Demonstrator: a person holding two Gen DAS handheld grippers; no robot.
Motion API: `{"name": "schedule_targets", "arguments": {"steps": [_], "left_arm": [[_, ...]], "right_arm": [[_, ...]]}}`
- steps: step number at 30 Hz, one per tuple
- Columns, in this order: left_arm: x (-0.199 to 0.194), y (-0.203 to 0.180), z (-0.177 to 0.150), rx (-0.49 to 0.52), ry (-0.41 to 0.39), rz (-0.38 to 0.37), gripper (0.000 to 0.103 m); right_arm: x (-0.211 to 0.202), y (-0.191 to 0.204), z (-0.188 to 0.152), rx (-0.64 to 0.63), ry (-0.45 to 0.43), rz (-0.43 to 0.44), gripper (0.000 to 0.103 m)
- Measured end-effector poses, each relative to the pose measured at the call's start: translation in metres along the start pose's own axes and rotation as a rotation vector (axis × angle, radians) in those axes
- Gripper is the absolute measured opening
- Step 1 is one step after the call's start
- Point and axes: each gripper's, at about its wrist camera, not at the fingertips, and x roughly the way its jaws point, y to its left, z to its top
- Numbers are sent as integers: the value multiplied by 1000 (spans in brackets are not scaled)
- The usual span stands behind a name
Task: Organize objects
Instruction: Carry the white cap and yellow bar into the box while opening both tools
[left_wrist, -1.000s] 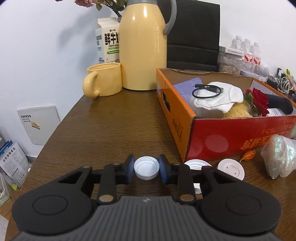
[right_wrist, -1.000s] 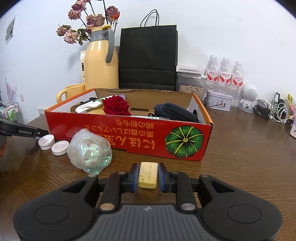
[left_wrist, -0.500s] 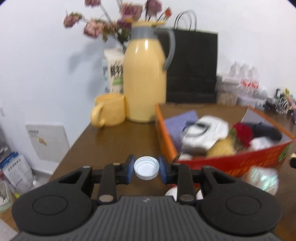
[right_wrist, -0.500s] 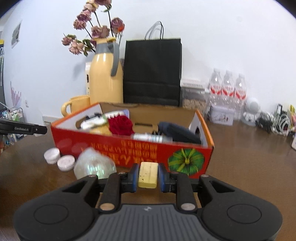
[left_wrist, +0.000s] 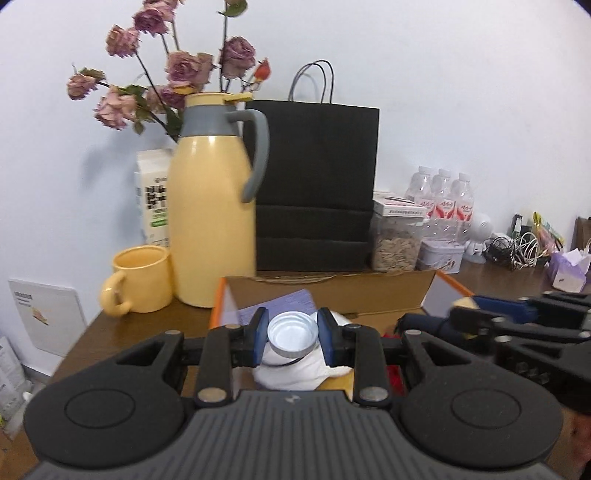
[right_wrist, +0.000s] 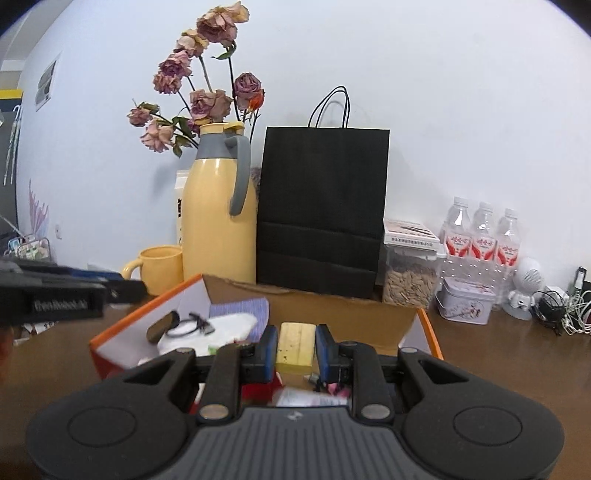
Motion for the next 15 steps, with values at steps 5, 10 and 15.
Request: {"name": "schedule_targets", "arguments": {"steps": [5,10,15], "left_arm": [[27,-9,0,-26,15,-3,29],[49,-11,-6,-31,35,4,29],[55,-8,-12,-38,39,4,31]], "right_arm": [[28,-2,1,13,14,-9,21],[49,-8,-9,32,47,-10,21],[56,-12,-15,44,61,-8,21]]}}
